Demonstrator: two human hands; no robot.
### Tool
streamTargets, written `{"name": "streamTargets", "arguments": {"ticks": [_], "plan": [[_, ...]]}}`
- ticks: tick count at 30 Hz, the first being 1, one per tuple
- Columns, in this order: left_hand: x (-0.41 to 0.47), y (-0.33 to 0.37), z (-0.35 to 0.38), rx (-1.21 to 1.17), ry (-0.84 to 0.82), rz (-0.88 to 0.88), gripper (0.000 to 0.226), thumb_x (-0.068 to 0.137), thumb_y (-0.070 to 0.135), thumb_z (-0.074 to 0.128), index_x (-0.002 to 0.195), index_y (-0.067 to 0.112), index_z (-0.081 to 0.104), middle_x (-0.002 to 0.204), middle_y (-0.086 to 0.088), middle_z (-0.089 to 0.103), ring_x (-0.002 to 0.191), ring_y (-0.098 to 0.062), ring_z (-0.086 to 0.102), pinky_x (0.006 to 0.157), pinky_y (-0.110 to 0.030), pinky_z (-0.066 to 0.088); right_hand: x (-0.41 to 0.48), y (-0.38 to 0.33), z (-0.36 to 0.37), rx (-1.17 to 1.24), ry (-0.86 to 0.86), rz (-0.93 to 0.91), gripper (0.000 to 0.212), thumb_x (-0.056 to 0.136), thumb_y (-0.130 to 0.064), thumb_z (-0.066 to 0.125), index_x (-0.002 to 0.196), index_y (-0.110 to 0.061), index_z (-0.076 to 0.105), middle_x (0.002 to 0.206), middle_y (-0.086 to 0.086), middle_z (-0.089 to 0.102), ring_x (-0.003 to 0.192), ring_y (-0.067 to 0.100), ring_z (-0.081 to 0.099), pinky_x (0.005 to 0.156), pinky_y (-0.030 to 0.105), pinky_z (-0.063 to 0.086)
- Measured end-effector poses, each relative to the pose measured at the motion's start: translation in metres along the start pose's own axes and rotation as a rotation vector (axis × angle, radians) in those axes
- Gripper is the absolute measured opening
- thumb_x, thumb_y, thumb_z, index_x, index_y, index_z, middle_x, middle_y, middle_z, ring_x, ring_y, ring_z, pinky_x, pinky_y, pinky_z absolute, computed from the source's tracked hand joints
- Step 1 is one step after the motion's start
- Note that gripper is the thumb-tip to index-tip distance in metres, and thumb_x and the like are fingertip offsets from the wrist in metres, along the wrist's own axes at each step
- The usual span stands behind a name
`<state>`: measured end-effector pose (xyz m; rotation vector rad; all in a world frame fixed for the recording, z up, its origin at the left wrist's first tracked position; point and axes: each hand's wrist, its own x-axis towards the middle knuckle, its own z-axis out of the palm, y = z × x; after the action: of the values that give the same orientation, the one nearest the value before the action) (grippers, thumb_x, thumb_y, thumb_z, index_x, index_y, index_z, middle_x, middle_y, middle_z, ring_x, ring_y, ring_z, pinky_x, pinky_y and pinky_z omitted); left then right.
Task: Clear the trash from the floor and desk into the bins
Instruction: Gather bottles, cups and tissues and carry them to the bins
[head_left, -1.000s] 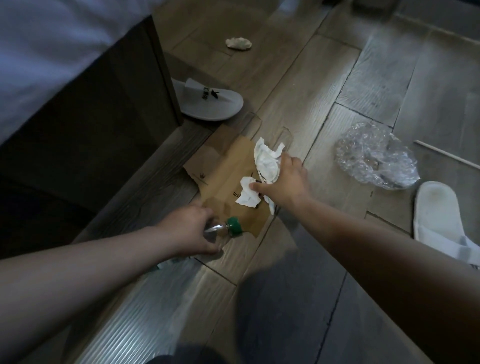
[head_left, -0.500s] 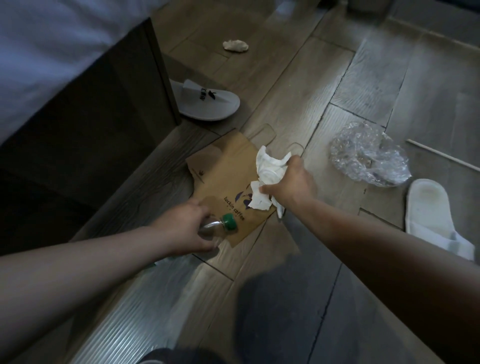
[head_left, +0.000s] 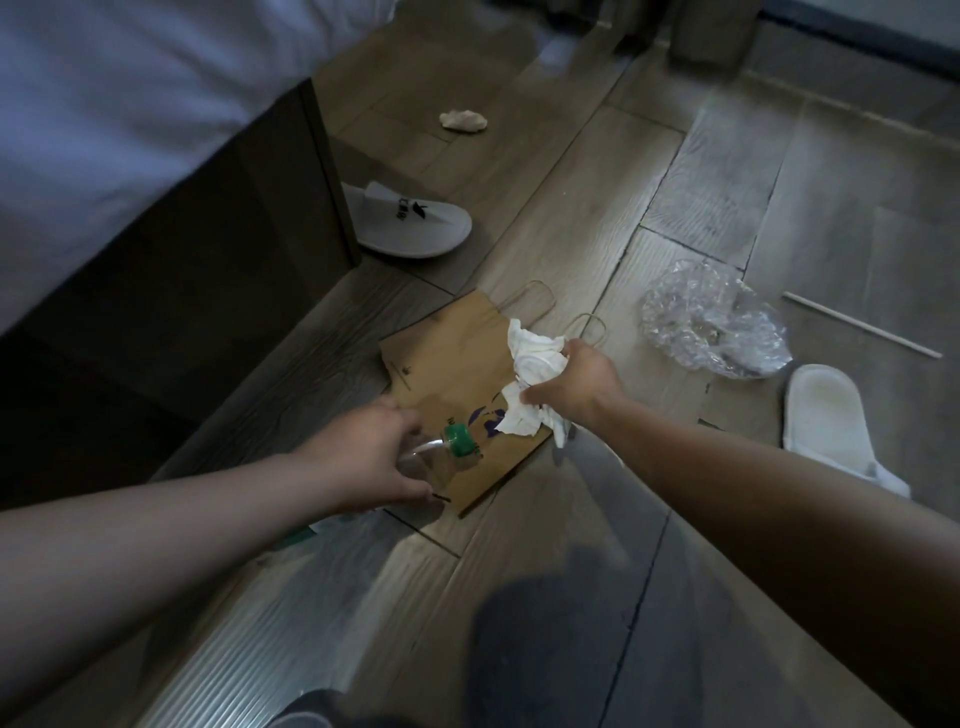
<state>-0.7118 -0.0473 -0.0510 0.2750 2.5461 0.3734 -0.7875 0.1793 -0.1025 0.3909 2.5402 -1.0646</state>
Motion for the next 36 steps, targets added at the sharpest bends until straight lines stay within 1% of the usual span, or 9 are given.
{"name": "streamTargets", "arguments": {"ticks": [3, 7, 10, 13, 18, 21, 24, 29, 36], "plan": [[-0.002, 0.002, -0.004, -0.012, 0.011, 0.006, 0.062, 0.073, 0.05, 0.074, 0.125, 0.023, 0.052, 0.116, 0.004, 0.048, 0.104, -0.012, 0.051, 0.087, -0.029, 0.049, -0.006, -0.004, -0.007, 0.015, -0.019, -0.004, 0.059, 0.064, -0.02, 0.086, 0.115, -0.018, 0.055, 0.087, -0.006, 0.058, 0.071, 0.008, 0.051, 0.048, 0.016, 0.033], [-0.001, 0.006, -0.009, -0.053, 0.041, 0.018, 0.062, 0.074, 0.048, 0.074, 0.126, 0.022, 0.053, 0.118, 0.003, 0.049, 0.101, -0.012, 0.053, 0.081, -0.026, 0.049, -0.017, -0.002, -0.017, 0.051, -0.026, 0.0, 0.051, 0.065, -0.019, 0.085, 0.106, -0.018, 0.056, 0.085, -0.008, 0.056, 0.067, 0.001, 0.048, 0.049, 0.016, 0.033], [0.006, 0.01, -0.011, -0.1, 0.076, 0.036, 0.059, 0.072, 0.048, 0.075, 0.122, 0.023, 0.055, 0.114, 0.004, 0.05, 0.098, -0.011, 0.053, 0.079, -0.027, 0.05, -0.027, 0.01, -0.022, 0.106, -0.021, 0.013, 0.058, 0.064, -0.019, 0.085, 0.115, -0.015, 0.057, 0.088, -0.007, 0.06, 0.072, 0.002, 0.054, 0.052, 0.017, 0.037], [0.016, 0.013, -0.008, -0.124, 0.09, 0.061, 0.056, 0.071, 0.05, 0.075, 0.118, 0.025, 0.056, 0.109, 0.008, 0.05, 0.094, -0.008, 0.052, 0.071, -0.021, 0.045, -0.037, 0.028, -0.024, 0.148, 0.022, 0.012, 0.065, 0.064, -0.023, 0.084, 0.121, -0.018, 0.053, 0.09, -0.01, 0.06, 0.076, 0.003, 0.058, 0.053, 0.019, 0.041], [0.04, 0.022, 0.007, -0.118, 0.037, 0.053, 0.047, 0.071, 0.05, 0.073, 0.109, 0.028, 0.056, 0.104, 0.009, 0.051, 0.088, -0.005, 0.052, 0.071, -0.023, 0.05, -0.033, 0.055, -0.023, 0.209, 0.079, 0.048, 0.056, 0.066, -0.02, 0.081, 0.115, -0.024, 0.055, 0.079, -0.018, 0.056, 0.064, -0.004, 0.056, 0.037, 0.003, 0.035], [0.06, 0.027, 0.017, -0.077, 0.006, 0.046, 0.043, 0.072, 0.051, 0.072, 0.104, 0.026, 0.057, 0.1, 0.006, 0.051, 0.086, -0.008, 0.051, 0.07, -0.024, 0.046, -0.026, 0.07, -0.019, 0.203, 0.052, 0.065, 0.048, 0.068, -0.022, 0.079, 0.111, -0.022, 0.056, 0.085, -0.014, 0.06, 0.077, 0.001, 0.059, 0.048, 0.012, 0.039], [0.074, 0.03, 0.026, -0.099, 0.043, 0.016, 0.044, 0.071, 0.05, 0.072, 0.105, 0.026, 0.057, 0.099, 0.003, 0.05, 0.088, -0.012, 0.05, 0.069, -0.025, 0.038, -0.028, 0.079, -0.013, 0.217, 0.081, 0.006, 0.04, 0.071, -0.022, 0.077, 0.103, -0.03, 0.054, 0.088, -0.013, 0.062, 0.078, 0.002, 0.06, 0.056, 0.018, 0.045], [0.087, 0.033, 0.043, -0.129, 0.069, -0.006, 0.043, 0.068, 0.053, 0.067, 0.103, 0.029, 0.057, 0.099, 0.005, 0.051, 0.09, -0.014, 0.05, 0.067, -0.029, 0.039, -0.027, 0.089, -0.006, 0.296, 0.078, -0.034, 0.041, 0.078, -0.02, 0.071, 0.106, -0.042, 0.05, 0.092, -0.019, 0.062, 0.085, -0.012, 0.057, 0.06, 0.005, 0.046], [0.085, 0.041, 0.041, -0.202, 0.038, -0.11, 0.048, 0.064, 0.052, 0.064, 0.104, 0.025, 0.059, 0.098, 0.001, 0.051, 0.092, -0.019, 0.052, 0.069, -0.028, 0.037, -0.028, 0.075, -0.015, 0.304, 0.025, 0.083, 0.038, 0.079, -0.024, 0.07, 0.11, -0.036, 0.053, 0.09, -0.02, 0.061, 0.079, -0.01, 0.057, 0.055, 0.006, 0.042]]}}
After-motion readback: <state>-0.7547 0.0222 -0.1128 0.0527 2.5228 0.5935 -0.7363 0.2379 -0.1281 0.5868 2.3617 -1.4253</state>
